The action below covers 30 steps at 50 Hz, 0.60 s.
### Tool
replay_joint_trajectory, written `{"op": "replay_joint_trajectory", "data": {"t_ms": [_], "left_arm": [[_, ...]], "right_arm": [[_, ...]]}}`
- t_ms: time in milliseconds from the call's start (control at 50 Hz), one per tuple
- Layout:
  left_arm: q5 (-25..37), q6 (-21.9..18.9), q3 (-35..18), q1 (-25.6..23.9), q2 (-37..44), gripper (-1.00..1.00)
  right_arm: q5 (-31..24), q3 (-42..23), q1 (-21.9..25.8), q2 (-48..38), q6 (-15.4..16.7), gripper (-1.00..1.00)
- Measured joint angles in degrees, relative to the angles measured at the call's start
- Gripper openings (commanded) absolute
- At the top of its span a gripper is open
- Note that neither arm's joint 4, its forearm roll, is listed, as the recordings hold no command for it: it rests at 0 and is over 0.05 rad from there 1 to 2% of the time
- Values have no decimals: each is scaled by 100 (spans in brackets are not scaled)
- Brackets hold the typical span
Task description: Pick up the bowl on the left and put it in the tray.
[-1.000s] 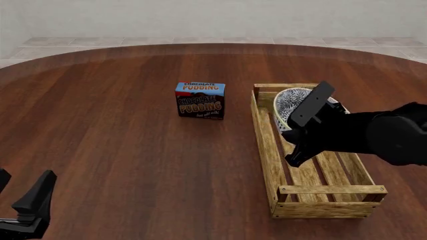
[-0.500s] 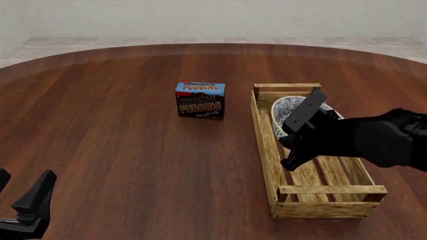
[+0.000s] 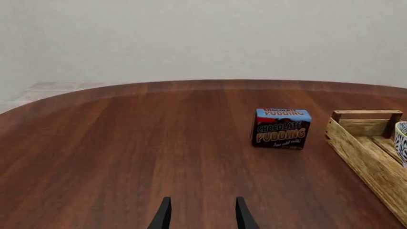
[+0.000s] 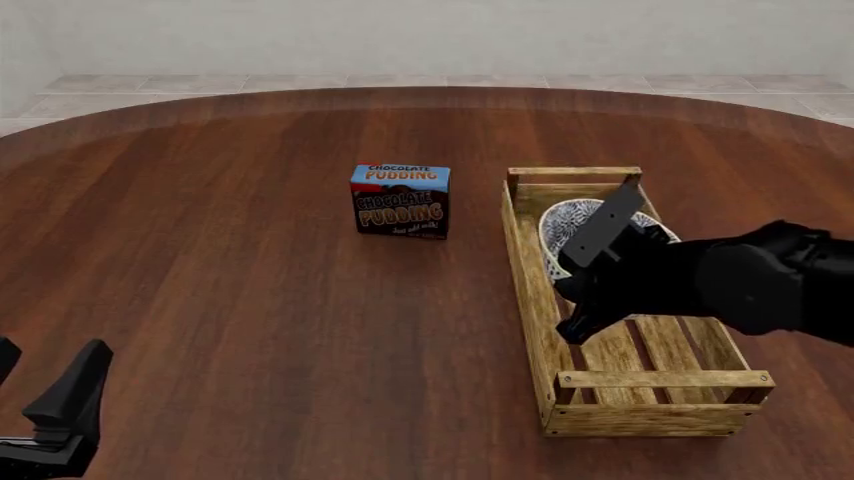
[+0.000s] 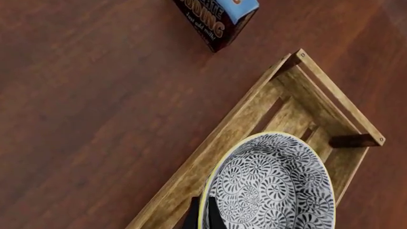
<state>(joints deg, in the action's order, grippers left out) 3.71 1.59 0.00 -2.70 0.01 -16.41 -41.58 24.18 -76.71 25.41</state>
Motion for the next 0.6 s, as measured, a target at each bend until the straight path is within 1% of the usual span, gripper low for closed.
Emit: {"op": "replay_joint_trajectory", "data": {"t_ms": [600], "left_arm": [[12,7,0,10,0,100]], "right_arm": [[44,-80,73,-180,39,-100]]}}
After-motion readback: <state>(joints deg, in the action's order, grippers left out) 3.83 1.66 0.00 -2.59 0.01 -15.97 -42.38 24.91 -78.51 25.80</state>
